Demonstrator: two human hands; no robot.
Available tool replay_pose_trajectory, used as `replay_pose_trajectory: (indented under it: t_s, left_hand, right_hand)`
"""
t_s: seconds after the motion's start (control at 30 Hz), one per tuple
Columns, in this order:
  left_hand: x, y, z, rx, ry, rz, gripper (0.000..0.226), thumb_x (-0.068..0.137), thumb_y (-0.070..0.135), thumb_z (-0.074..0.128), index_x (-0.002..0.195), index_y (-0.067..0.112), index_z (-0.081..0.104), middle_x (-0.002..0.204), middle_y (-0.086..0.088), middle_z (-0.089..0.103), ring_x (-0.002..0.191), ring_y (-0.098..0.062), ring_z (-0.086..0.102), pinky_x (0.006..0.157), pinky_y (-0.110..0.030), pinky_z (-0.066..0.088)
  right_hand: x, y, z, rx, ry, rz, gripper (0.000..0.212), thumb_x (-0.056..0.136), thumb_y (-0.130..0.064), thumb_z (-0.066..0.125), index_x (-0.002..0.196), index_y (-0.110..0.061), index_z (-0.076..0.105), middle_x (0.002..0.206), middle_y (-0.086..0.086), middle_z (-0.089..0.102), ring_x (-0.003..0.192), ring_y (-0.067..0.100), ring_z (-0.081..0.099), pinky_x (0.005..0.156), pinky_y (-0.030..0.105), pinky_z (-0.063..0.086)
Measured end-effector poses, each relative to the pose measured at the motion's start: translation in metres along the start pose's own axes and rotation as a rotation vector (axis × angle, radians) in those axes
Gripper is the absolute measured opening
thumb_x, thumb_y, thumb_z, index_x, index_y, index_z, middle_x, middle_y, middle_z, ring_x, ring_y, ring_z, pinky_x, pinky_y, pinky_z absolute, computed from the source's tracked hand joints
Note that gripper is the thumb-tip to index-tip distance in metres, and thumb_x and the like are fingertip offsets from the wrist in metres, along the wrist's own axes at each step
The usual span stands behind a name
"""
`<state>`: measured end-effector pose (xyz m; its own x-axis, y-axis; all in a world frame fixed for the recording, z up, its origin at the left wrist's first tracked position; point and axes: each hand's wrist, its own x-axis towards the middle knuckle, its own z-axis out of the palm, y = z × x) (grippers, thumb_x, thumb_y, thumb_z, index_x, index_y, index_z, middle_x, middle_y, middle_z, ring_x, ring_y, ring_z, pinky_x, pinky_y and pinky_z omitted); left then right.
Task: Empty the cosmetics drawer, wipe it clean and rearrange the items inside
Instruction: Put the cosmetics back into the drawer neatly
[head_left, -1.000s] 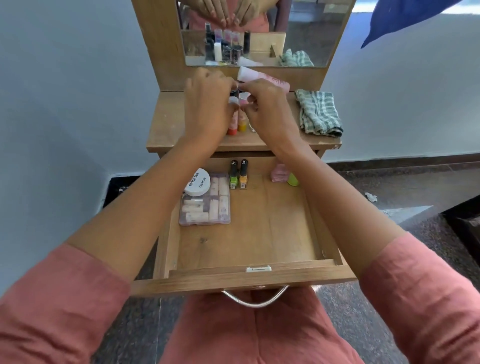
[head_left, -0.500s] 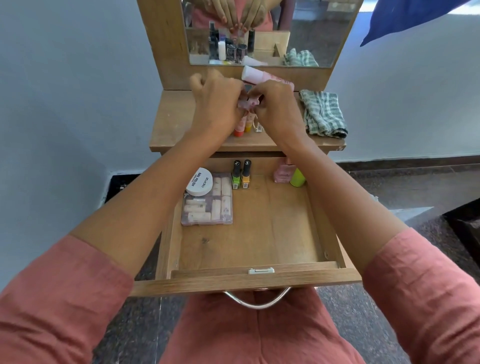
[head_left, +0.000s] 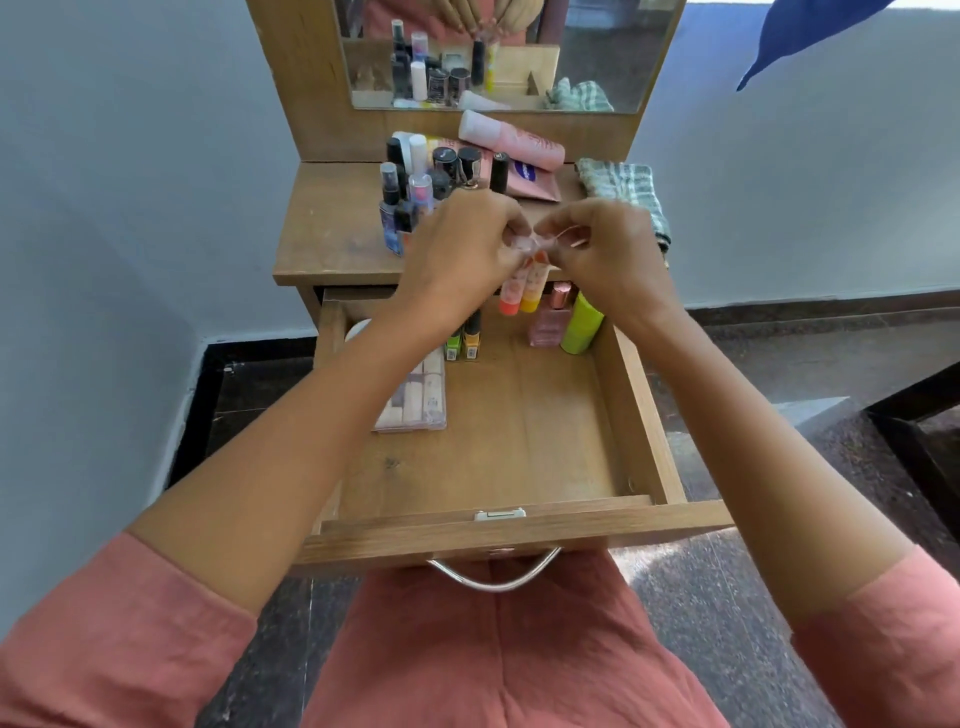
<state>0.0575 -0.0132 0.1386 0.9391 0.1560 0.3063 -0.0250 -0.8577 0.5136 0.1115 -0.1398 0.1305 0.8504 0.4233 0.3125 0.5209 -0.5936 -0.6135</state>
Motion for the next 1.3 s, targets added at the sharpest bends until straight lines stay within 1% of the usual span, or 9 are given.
replay_pose_trajectory:
  t_s: [0.07, 0.17, 0.23, 0.27, 0.3, 0.43, 0.7, 1.03, 1.3]
  left_hand:
    - [-0.006, 0.005, 0.012, -0.042, -0.018, 0.004, 0.022, 0.085, 0.021, 0.062, 0.104, 0.012, 0.068, 0.101, -0.005, 0.069, 0.092, -0.017, 0.063, 0.080, -0.033, 0.051]
    - [-0.010, 0.009, 0.036, -0.105, -0.058, -0.016, 0.020, 0.083, 0.017, 0.064, 0.101, 0.010, 0.069, 0.097, -0.008, 0.070, 0.087, -0.019, 0.064, 0.079, -0.036, 0.053]
    - [-0.010, 0.010, 0.055, -0.148, -0.089, -0.045, 0.019, 0.082, 0.015, 0.066, 0.099, 0.008, 0.069, 0.095, -0.010, 0.070, 0.086, -0.021, 0.065, 0.078, -0.038, 0.053]
    - [-0.009, 0.010, 0.063, -0.159, -0.105, -0.062, 0.019, 0.082, 0.013, 0.066, 0.099, 0.007, 0.069, 0.095, -0.010, 0.070, 0.085, -0.021, 0.065, 0.078, -0.037, 0.053]
    - [-0.009, 0.009, 0.072, -0.169, -0.120, -0.081, 0.018, 0.081, 0.012, 0.066, 0.098, 0.006, 0.069, 0.094, -0.010, 0.070, 0.085, -0.022, 0.066, 0.079, -0.037, 0.053]
    - [-0.008, 0.006, 0.098, -0.233, -0.141, -0.136, 0.012, 0.079, 0.007, 0.067, 0.091, 0.004, 0.069, 0.088, -0.010, 0.071, 0.083, -0.024, 0.066, 0.083, -0.039, 0.052]
    - [-0.007, 0.009, 0.124, -0.230, -0.176, -0.188, 0.014, 0.080, 0.010, 0.066, 0.094, 0.010, 0.069, 0.093, -0.009, 0.071, 0.087, -0.024, 0.067, 0.077, -0.035, 0.053]
    - [-0.010, 0.013, 0.138, -0.216, -0.112, -0.229, 0.018, 0.083, 0.013, 0.064, 0.100, 0.009, 0.065, 0.102, -0.009, 0.067, 0.091, -0.025, 0.064, 0.076, -0.037, 0.052]
    - [-0.016, 0.014, 0.141, -0.267, -0.096, -0.282, 0.024, 0.078, 0.007, 0.068, 0.100, 0.006, 0.056, 0.099, -0.012, 0.067, 0.090, -0.030, 0.065, 0.079, -0.043, 0.053]
  right_hand:
    - [-0.008, 0.011, -0.002, 0.010, -0.011, 0.027, 0.021, 0.079, -0.004, 0.066, 0.100, -0.003, 0.069, 0.101, 0.011, 0.069, 0.081, 0.010, 0.057, 0.071, 0.016, 0.044]
    - [-0.019, 0.030, -0.001, 0.006, -0.003, 0.056, 0.018, 0.079, -0.001, 0.065, 0.096, -0.001, 0.070, 0.098, 0.015, 0.069, 0.080, 0.013, 0.059, 0.066, 0.006, 0.043]
    - [-0.026, 0.042, 0.000, 0.003, 0.000, 0.082, 0.017, 0.079, -0.001, 0.064, 0.095, -0.001, 0.071, 0.097, 0.017, 0.069, 0.084, 0.021, 0.063, 0.076, 0.020, 0.050]
    - [-0.029, 0.047, 0.001, -0.006, -0.007, 0.094, 0.018, 0.078, -0.001, 0.064, 0.095, 0.000, 0.071, 0.097, 0.018, 0.069, 0.086, 0.025, 0.064, 0.080, 0.029, 0.052]
    - [-0.032, 0.052, 0.002, -0.020, -0.016, 0.104, 0.019, 0.078, -0.001, 0.063, 0.095, 0.000, 0.070, 0.097, 0.018, 0.069, 0.087, 0.027, 0.064, 0.083, 0.033, 0.051]
    - [-0.040, 0.073, 0.010, -0.084, -0.033, 0.135, 0.020, 0.078, 0.002, 0.060, 0.095, 0.002, 0.070, 0.097, 0.021, 0.066, 0.086, 0.029, 0.063, 0.081, 0.028, 0.047]
    - [-0.047, 0.097, 0.022, -0.137, -0.043, 0.098, 0.018, 0.078, 0.002, 0.058, 0.093, 0.003, 0.068, 0.096, 0.019, 0.066, 0.090, 0.032, 0.061, 0.081, 0.042, 0.050]
    - [-0.047, 0.102, 0.025, -0.193, -0.019, 0.064, 0.017, 0.079, -0.002, 0.060, 0.093, 0.003, 0.067, 0.097, 0.019, 0.065, 0.094, 0.035, 0.055, 0.081, 0.040, 0.045]
    - [-0.048, 0.102, 0.027, -0.238, -0.039, 0.086, 0.016, 0.079, 0.002, 0.057, 0.095, 0.003, 0.061, 0.103, 0.019, 0.057, 0.099, 0.034, 0.052, 0.081, 0.047, 0.048]
